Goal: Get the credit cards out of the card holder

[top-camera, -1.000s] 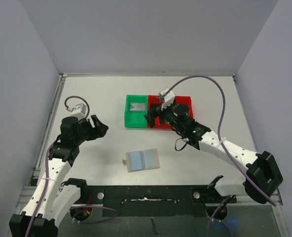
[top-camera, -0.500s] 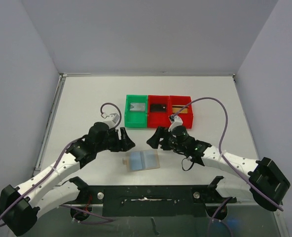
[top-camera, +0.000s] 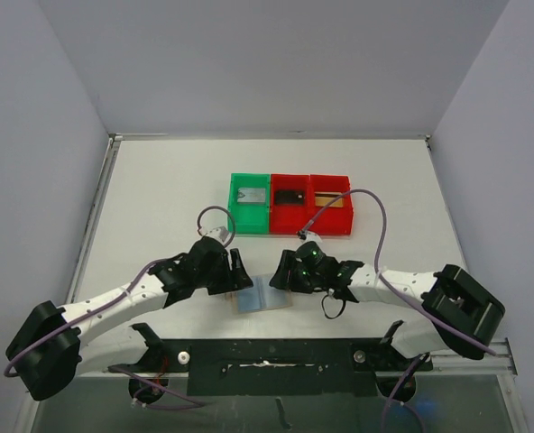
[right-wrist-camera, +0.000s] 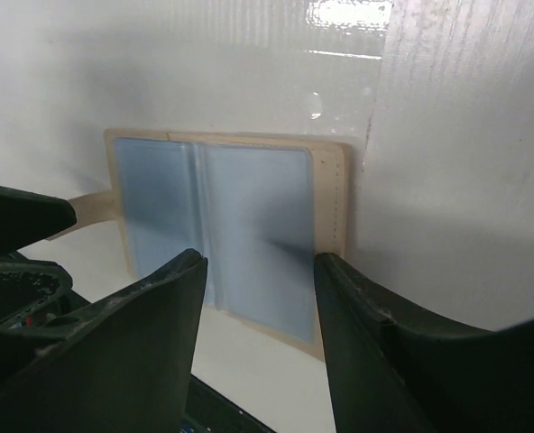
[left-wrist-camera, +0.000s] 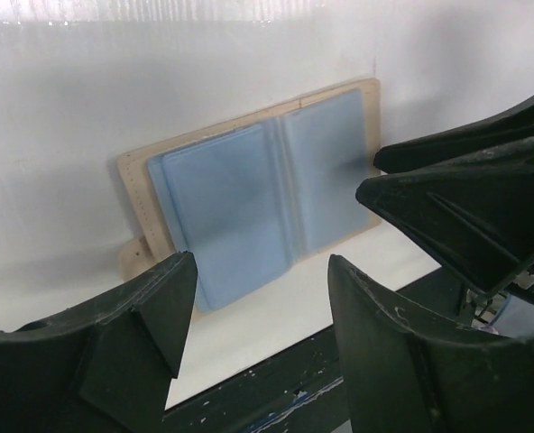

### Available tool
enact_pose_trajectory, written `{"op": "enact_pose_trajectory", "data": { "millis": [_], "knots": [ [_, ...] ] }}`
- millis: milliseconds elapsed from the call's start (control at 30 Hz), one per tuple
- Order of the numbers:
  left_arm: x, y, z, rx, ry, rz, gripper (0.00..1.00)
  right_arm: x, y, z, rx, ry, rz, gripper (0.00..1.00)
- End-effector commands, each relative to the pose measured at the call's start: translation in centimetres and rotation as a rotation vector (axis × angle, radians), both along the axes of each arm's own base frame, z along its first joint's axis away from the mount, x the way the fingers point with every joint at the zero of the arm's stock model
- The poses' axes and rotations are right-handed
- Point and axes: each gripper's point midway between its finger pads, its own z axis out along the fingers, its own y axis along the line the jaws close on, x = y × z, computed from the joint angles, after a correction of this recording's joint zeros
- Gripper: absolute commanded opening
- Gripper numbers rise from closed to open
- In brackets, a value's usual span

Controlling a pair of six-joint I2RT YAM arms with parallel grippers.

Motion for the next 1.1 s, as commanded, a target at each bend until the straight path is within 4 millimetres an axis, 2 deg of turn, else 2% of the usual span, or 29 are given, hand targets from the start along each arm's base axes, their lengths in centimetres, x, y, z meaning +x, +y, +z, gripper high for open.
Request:
{"op": "enact_pose_trajectory", "data": {
  "millis": [0,167,267,400,633,800,900,1067],
  "knots": [
    [0.7,-0.6,-0.4,-0.013,0.004,0.026,0.58,0.4,1.2,0.0,0.009,0.020,0.016,0.50],
    [0.0,-0.4,-2.5,0.014,0.052,0.020,0.55,0.1,1.4,-1.2,-0.037,0.058,0.045,0.46],
    [-0.4,-0.3,-3.6,0.024,0.078,0.019,0.53,0.0,2.0,-1.1,-0.017,0.059,0.075,0.36],
    [-0.6,-0.5,-4.1,0.014,0.086,0.017,0.51,-0.1,3.0,-0.4,0.041,0.044,0.110,0.25],
    [-0.6,-0.4,-4.1,0.006,0.075,0.022,0.50,-0.1,4.2,1.1,0.191,0.041,0.142,0.23],
    [-0.3,0.1,-3.5,0.028,0.056,0.038,0.51,0.2,2.6,-0.7,0.102,0.086,0.082,0.22],
    [0.0,0.8,-2.7,0.057,0.035,0.061,0.54,0.3,1.8,-1.8,0.024,0.105,0.058,0.13],
    [0.6,1.8,-1.8,0.115,0.020,0.095,0.56,0.1,1.5,-2.2,0.018,0.115,0.050,0.10]
  ]
}}
